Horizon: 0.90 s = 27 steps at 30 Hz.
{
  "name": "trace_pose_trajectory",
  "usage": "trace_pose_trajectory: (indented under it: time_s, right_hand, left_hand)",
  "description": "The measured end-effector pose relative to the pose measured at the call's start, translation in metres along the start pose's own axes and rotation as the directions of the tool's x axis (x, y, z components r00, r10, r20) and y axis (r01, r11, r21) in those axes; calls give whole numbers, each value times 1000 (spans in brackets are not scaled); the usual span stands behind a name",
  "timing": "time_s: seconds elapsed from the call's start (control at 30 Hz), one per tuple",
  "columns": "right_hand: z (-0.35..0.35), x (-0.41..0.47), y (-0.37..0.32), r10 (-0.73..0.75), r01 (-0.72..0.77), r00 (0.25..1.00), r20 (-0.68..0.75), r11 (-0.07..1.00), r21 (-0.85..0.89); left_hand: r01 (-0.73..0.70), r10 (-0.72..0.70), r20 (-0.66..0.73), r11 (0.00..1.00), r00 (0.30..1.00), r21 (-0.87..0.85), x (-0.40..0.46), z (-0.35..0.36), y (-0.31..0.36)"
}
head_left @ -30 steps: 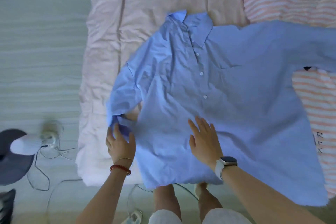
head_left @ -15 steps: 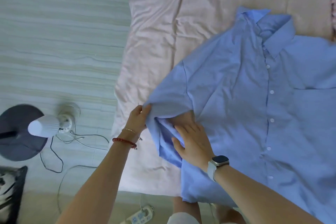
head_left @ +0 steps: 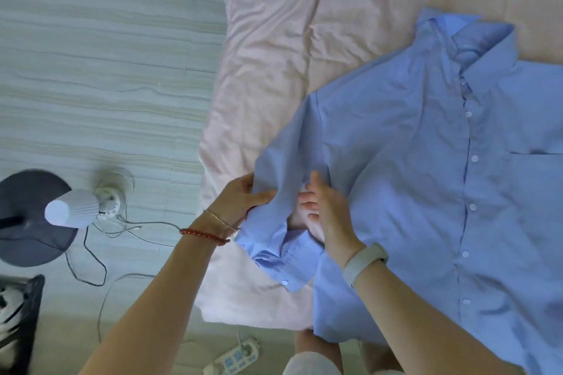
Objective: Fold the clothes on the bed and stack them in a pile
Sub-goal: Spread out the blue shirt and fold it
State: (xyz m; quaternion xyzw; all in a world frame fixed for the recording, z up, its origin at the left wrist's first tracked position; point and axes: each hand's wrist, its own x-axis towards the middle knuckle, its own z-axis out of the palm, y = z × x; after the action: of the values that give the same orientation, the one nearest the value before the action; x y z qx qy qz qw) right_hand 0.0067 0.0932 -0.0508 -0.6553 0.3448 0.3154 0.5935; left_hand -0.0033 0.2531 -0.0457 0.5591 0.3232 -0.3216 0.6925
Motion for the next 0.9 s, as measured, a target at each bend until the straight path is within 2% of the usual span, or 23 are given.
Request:
trace_pose_trajectory:
  time_s: [0.07, 0.13, 0.2, 0.27, 0.33, 0.4, 0.5, 0.57, 0.63, 0.67, 0.73, 0.77, 0.83, 0.9]
  right_hand:
    - [4, 2, -10, 70, -70, 998, 7, 997, 35]
    - [8, 1, -16, 78, -78, 997, 16, 997, -21]
    - [14, -5, -18, 96, -92, 994, 52, 993, -74]
    - [17, -10, -16, 149, -137, 981, 124, 986, -97]
    - [22, -16, -15, 173, -166, 966, 194, 985, -48]
    - [28, -17, -17, 82, -80, 984, 159, 997, -17]
    - [41, -10, -26, -86, 88, 996, 20, 986, -141]
    - [51, -2, -35, -165, 155, 986, -29, 966, -207]
    - [58, 8, -46, -248, 228, 969, -20, 919, -322]
    - [61, 14, -53, -279, 254, 960, -13, 894, -368]
    - [65, 25, -63, -296, 262, 955, -37, 892, -368]
    - [66, 29, -65, -281, 246, 958, -55, 906, -344]
    - [66, 26, -61, -254, 219, 963, -85, 930, -297]
    - [64, 11, -50, -330, 301, 940, -90, 924, -235]
  left_hand:
    - [-38, 56, -68, 969, 996, 246, -5, 6, -1]
    - [-54, 121, -153, 923, 981, 381, -11, 5, 1]
    - [-95, 180, -176, 908, 968, 407, -18, -2, 6]
    - [-146, 222, -141, 897, 965, 418, -25, -10, 12]
    - [-173, 229, -92, 897, 969, 406, -31, -17, 16]
    - [-192, 244, -96, 906, 965, 377, -34, -25, 21]
    - [-220, 292, -193, 921, 937, 322, -35, -46, 25]
    - [-224, 318, -199, 895, 927, 387, -36, -61, 26]
    - [-187, 328, -165, 810, 930, 555, -38, -72, 26]
    - [-147, 334, -161, 731, 929, 667, -39, -77, 26]
    - [-77, 403, -184, 551, 897, 831, -39, -87, 28]
    - [-63, 456, -210, 514, 865, 855, -39, -91, 30]
    - [-72, 536, -279, 543, 797, 837, -42, -93, 36]
    - [-97, 576, -312, 569, 756, 817, -45, -90, 41]
